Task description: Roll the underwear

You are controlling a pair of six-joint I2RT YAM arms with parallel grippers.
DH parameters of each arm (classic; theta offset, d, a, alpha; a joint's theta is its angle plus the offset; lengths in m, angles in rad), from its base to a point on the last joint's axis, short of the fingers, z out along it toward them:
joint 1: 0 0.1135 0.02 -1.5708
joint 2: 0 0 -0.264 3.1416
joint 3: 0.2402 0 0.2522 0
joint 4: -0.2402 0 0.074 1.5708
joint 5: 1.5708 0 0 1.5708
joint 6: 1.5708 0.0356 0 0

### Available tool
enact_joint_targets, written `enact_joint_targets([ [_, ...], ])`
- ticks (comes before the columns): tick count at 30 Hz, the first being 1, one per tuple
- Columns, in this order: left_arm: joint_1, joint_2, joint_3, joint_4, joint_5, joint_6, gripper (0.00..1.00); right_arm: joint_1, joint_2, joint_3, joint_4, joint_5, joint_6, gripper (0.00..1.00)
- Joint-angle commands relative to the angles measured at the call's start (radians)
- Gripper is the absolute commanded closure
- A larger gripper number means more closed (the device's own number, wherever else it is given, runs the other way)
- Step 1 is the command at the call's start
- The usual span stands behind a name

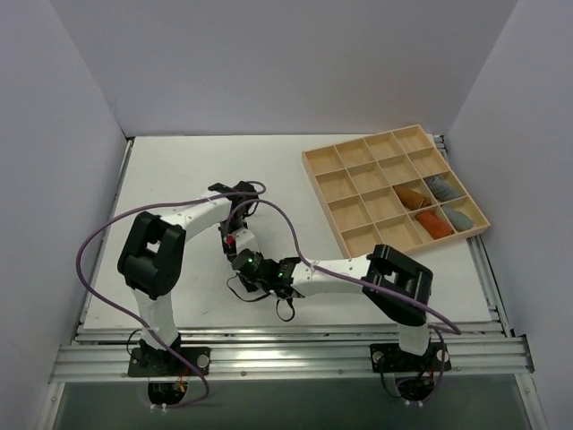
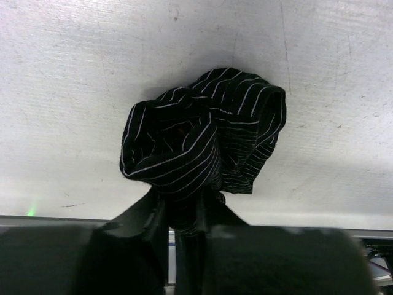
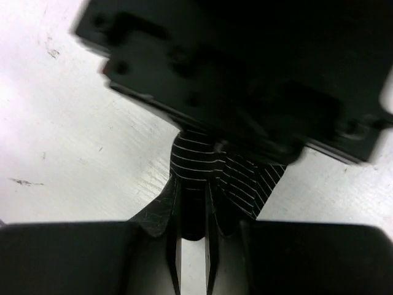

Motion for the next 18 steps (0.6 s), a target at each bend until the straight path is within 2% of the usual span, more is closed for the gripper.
enact_joint_targets([
  [1, -0.009, 0.012, -0.007, -0.009, 0.007, -0.002, 0.74, -0.061, -0.02, -0.133, 0.009, -0.059, 0.097, 1.0],
  [4, 0.03, 0.008, 0.028, -0.014, 0.026, 0.009, 0.65, -0.096, -0.066, -0.25, 0.104, -0.14, 0.157, 1.0],
  [5, 0.042, 0.003, 0.036, -0.015, 0.03, 0.013, 0.59, -0.119, -0.076, -0.275, 0.126, -0.161, 0.169, 1.0],
  [7, 0.082, -0.015, 0.046, -0.009, 0.036, 0.029, 0.55, -0.147, -0.08, -0.335, 0.19, -0.236, 0.205, 1.0],
  [8, 0.094, -0.025, 0.049, -0.011, 0.03, 0.033, 0.49, -0.168, -0.079, -0.349, 0.206, -0.243, 0.212, 1.0],
  [9, 0.105, -0.035, 0.046, 0.003, 0.029, 0.047, 0.47, -0.174, -0.076, -0.36, 0.236, -0.302, 0.225, 1.0],
  [13, 0.143, -0.101, 0.037, 0.029, 0.043, 0.073, 0.43, -0.207, -0.039, -0.4, 0.299, -0.371, 0.268, 1.0],
  [18, 0.151, -0.17, -0.01, 0.069, 0.012, 0.059, 0.4, -0.221, 0.001, -0.42, 0.341, -0.408, 0.295, 1.0],
])
